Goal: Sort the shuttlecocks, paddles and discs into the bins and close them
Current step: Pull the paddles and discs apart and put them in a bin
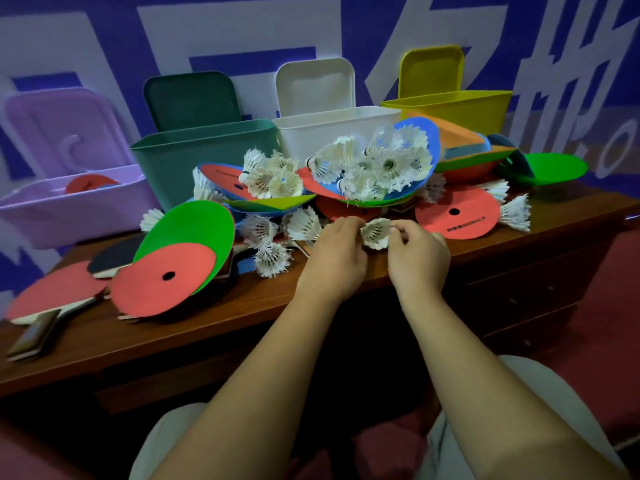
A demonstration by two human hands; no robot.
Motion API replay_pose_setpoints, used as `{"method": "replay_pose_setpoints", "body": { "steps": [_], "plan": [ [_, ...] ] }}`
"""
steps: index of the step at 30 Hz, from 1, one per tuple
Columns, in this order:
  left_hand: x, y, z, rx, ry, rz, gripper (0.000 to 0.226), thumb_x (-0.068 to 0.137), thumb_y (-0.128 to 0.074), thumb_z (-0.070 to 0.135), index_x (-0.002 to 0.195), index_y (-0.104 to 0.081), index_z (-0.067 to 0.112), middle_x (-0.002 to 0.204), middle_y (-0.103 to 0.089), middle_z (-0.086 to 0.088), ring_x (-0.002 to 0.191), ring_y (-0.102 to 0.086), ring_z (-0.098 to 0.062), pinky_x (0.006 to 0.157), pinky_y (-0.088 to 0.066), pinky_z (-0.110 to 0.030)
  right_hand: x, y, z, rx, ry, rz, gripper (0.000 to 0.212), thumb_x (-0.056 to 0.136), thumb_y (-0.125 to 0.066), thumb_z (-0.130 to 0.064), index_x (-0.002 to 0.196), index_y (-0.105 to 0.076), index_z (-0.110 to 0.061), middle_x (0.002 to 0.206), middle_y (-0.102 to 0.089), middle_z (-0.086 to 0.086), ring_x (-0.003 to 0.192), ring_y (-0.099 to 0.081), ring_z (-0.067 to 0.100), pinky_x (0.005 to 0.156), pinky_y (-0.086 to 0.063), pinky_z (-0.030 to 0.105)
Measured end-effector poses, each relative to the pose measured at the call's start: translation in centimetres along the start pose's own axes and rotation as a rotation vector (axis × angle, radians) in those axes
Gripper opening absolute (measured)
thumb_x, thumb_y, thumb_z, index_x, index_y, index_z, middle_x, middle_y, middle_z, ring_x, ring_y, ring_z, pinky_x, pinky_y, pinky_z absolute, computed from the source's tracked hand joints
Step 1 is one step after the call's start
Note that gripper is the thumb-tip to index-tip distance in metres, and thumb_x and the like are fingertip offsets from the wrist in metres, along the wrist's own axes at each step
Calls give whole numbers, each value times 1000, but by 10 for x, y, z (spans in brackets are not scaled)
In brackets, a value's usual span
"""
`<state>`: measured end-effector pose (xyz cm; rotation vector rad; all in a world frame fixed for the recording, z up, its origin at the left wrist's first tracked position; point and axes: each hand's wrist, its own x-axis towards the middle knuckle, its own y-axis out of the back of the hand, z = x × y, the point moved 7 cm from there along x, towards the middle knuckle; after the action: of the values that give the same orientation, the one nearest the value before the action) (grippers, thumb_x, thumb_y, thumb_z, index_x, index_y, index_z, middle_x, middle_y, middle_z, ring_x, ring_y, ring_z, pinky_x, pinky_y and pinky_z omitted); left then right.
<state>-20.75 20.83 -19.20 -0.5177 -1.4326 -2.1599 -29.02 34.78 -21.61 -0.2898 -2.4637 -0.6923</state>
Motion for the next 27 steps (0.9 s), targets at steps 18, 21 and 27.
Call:
{"method": "replay_pose_setpoints", "body": {
  "steps": [18,21,27],
  "plan": [
    [-84,99,-58,322,127,304,48,84,-64,1,132,-61,9,131,-58,-9,123,-54,-33,109,-43,-42,-42,-38,-104,791,202,-78,17,99,-62,-9,107,-74,-17,99,-71,-2,90,-71,18,79,-59,46],
    [-87,91,-63,326,135,263,49,78,-62,0,125,-66,12,137,-56,-7,128,-52,-30,111,-42,-39,-44,-50,-109,782,187,-86,19,99,-62,-12,109,-75,-21,97,-71,-3,85,-71,22,75,-58,52],
    [-85,80,-71,329,141,197,30,84,-49,12,108,-68,9,151,-51,-6,139,-47,-27,114,-43,-39,-45,-56,-117,763,216,-90,21,99,-61,-10,111,-75,-20,103,-71,1,93,-71,21,83,-58,48]
  ]
}}
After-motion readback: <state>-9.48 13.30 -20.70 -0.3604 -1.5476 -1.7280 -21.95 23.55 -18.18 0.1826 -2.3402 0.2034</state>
